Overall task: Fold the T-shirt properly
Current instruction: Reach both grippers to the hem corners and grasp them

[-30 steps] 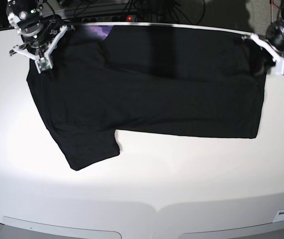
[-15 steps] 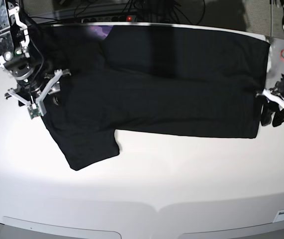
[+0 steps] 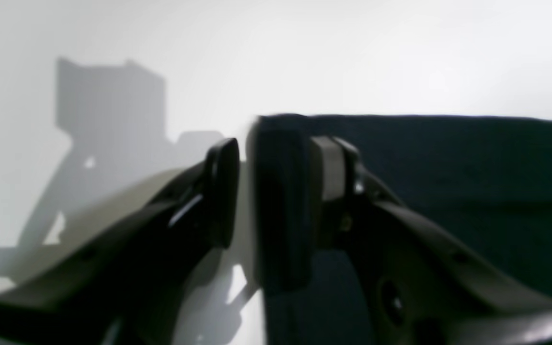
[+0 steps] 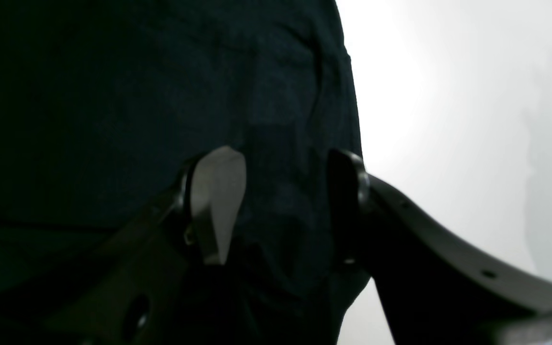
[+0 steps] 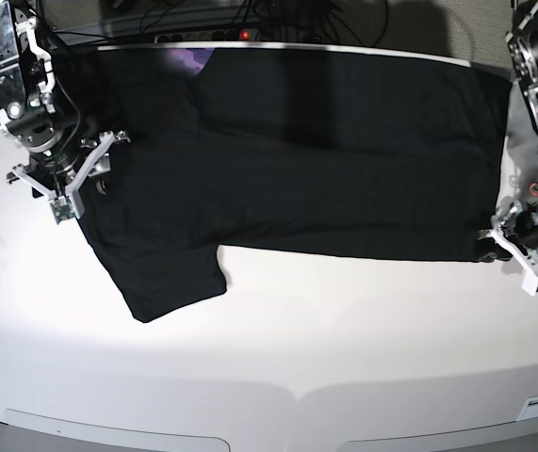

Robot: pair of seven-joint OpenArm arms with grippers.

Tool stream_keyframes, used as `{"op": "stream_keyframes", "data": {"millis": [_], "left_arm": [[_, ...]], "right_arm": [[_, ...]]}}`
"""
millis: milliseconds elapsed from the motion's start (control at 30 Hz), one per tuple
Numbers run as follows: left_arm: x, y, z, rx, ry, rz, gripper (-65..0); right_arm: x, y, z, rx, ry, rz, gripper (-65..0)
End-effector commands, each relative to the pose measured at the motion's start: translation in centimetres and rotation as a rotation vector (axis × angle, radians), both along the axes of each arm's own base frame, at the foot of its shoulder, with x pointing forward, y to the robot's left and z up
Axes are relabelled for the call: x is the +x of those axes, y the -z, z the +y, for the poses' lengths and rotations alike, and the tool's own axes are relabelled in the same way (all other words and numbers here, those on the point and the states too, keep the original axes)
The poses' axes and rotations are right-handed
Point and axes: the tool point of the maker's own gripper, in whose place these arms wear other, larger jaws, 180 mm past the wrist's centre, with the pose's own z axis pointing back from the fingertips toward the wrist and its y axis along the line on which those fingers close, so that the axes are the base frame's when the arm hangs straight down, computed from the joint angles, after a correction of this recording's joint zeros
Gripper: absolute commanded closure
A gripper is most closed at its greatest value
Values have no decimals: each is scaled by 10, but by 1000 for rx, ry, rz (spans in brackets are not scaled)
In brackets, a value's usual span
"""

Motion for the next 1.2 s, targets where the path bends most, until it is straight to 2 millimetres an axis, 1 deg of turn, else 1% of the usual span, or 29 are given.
{"op": "stream_keyframes", "data": {"millis": [0, 200, 267, 333, 400, 533, 600, 667, 733, 833, 867, 900, 1000, 1100, 1167], "left_arm": [[13, -17, 9, 10, -9, -48, -232], [-1, 6, 8, -2, -8, 40, -232], [-7, 11, 7, -3, -1, 73, -229], [-10, 13, 2, -27, 4, 98, -214], [-12, 15, -8, -65, 9, 118, -208], [-17, 24, -26, -98, 35, 165, -141], [-17, 26, -32, -106, 42, 171, -100], [-15, 24, -33, -110, 40, 160, -43], [-11, 21, -31, -112, 30, 133, 0], [-8, 18, -28, -110, 21, 110, 0], [-7, 17, -27, -110, 18, 102, 0], [-5, 16, -27, -111, 14, 90, 0], [-1, 14, -30, -121, 8, 64, 0], [1, 14, -38, -133, 13, 57, 0], [3, 14, -42, -144, 12, 43, 0]], "right_arm": [[8, -13, -3, -13, -10, -44, -315], [8, -13, -3, -13, -10, -44, -315], [8, -13, -3, -14, -10, -45, -315], [11, -15, -3, -13, -10, -53, -315], [16, -20, -3, -13, -10, -70, -315], [31, -33, -3, -12, -9, -115, -315], [38, -40, -2, -11, -8, -138, -315], [45, -44, -3, -8, -3, -153, -315], [52, -44, -9, 7, 15, -157, -315], [68, -33, -25, 62, 86, -136, -315], [76, -29, -31, 82, 111, -132, -315], [85, -26, -32, 114, 114, -122, -315], [116, -26, -28, 222, 86, -105, -315], [148, -34, -23, 300, 81, -73, -315], [164, -38, -18, 339, 80, -16, -315]]}}
